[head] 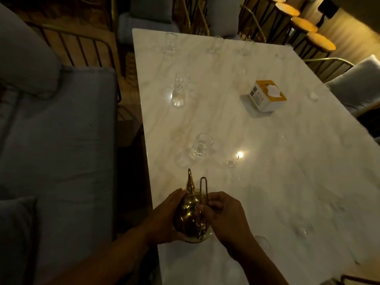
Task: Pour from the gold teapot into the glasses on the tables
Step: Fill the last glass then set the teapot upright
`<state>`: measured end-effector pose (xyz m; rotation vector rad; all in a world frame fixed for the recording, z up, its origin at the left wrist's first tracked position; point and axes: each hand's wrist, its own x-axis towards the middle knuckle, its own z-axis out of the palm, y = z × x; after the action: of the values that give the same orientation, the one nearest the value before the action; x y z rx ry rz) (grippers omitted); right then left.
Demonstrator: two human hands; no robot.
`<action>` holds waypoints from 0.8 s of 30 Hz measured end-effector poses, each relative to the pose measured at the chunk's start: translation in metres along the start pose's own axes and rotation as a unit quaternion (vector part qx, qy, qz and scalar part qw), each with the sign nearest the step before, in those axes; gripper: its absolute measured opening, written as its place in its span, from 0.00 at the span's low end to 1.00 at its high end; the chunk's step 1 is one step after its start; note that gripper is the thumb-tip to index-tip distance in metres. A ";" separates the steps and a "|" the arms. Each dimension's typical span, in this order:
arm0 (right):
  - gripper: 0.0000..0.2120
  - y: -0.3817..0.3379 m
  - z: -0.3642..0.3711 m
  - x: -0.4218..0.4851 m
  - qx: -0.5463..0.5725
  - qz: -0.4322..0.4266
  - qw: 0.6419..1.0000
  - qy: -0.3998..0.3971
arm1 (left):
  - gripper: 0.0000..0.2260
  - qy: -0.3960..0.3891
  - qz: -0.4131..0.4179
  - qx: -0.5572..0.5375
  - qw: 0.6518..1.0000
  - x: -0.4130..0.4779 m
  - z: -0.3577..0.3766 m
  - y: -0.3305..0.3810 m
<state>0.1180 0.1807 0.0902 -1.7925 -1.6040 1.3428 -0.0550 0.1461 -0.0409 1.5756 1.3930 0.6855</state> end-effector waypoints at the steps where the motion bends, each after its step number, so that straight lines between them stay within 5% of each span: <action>1: 0.10 0.001 -0.001 0.001 -0.001 0.000 1.000 -0.003 | 0.54 0.003 0.003 -0.001 1.000 0.001 -0.001 0.003; 24: 0.08 0.020 -0.013 0.020 -0.021 -0.007 0.996 -0.088 | 0.58 0.005 -0.042 0.058 0.997 0.001 0.007 0.002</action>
<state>0.1371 0.1977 0.0724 -1.7245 -1.7433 1.5086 -0.0479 0.1455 -0.0422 1.5950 1.5205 0.5736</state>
